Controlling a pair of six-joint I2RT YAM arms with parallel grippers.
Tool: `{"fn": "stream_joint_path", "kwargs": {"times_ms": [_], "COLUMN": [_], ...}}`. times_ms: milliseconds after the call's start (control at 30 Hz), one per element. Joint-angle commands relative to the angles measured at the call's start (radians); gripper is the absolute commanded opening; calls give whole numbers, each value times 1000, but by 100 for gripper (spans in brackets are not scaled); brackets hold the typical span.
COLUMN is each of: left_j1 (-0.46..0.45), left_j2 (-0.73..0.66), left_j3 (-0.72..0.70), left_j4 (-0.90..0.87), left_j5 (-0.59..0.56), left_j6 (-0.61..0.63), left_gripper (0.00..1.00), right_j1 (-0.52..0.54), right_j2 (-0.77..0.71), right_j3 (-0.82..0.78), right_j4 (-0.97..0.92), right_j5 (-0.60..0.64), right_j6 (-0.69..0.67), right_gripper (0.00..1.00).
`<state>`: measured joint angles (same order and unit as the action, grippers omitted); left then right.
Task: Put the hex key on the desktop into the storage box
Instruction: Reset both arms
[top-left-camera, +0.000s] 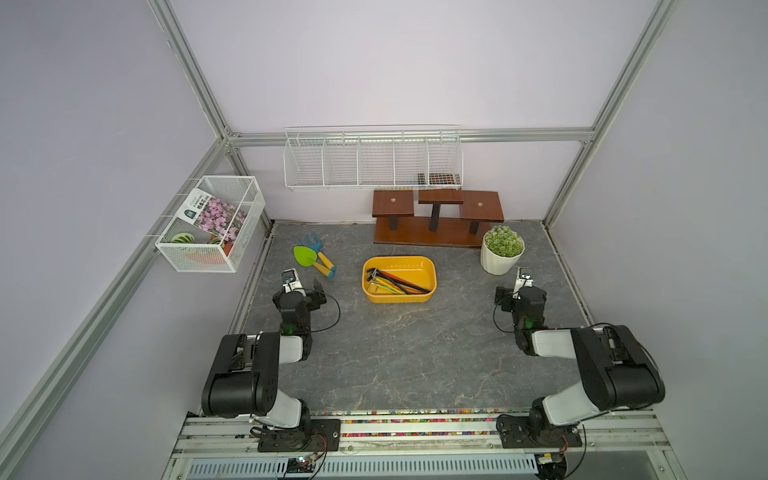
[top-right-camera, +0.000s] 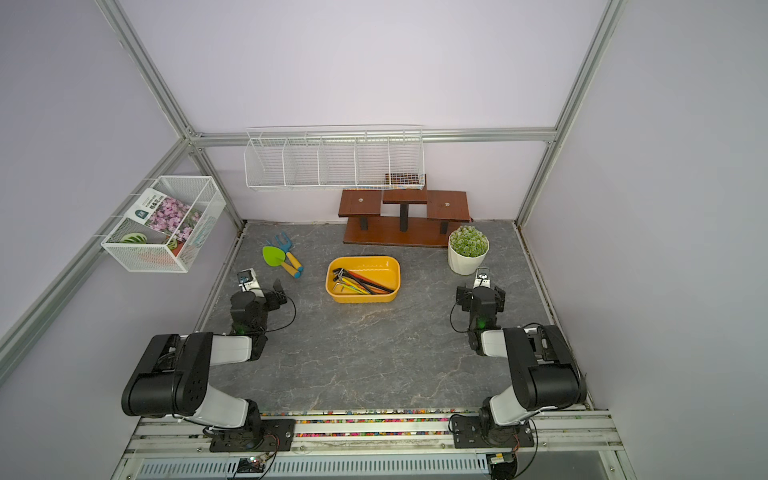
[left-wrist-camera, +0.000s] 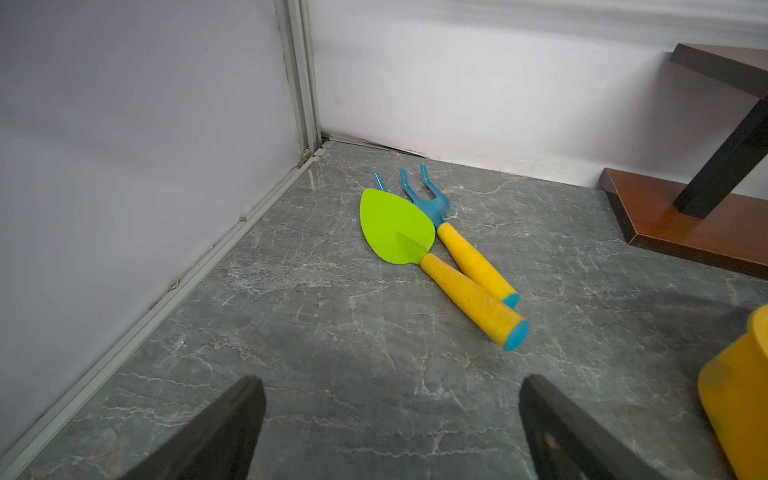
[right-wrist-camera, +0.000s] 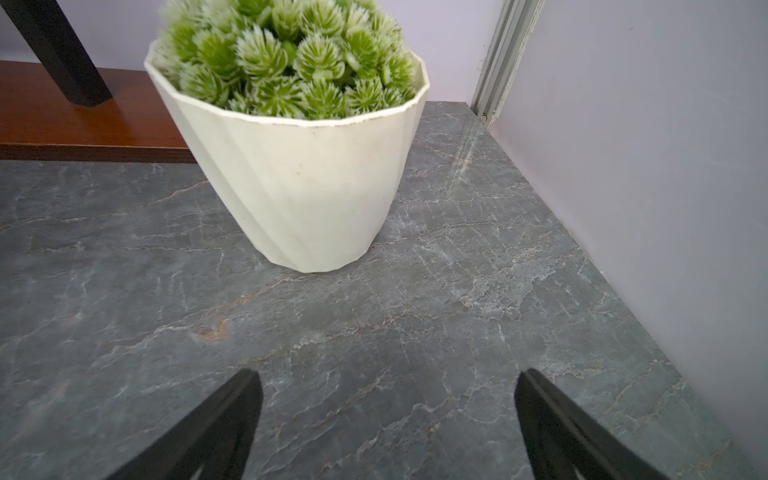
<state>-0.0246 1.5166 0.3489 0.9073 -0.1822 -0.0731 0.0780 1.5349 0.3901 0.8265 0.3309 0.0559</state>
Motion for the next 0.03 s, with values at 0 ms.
{"fn": "stream_joint_path", "kwargs": {"times_ms": [0], "left_j1": [5], "left_j2": [-7], "left_j3": [18], "left_j4": [-8], "left_j5": [9], "left_j6": [11], "left_gripper": [100], "right_j1": [0], "right_j2": [-13], "right_j3": [9], "right_j4": [-8], "right_j5": [-9], "right_j6": [15], "right_gripper": [99]}}
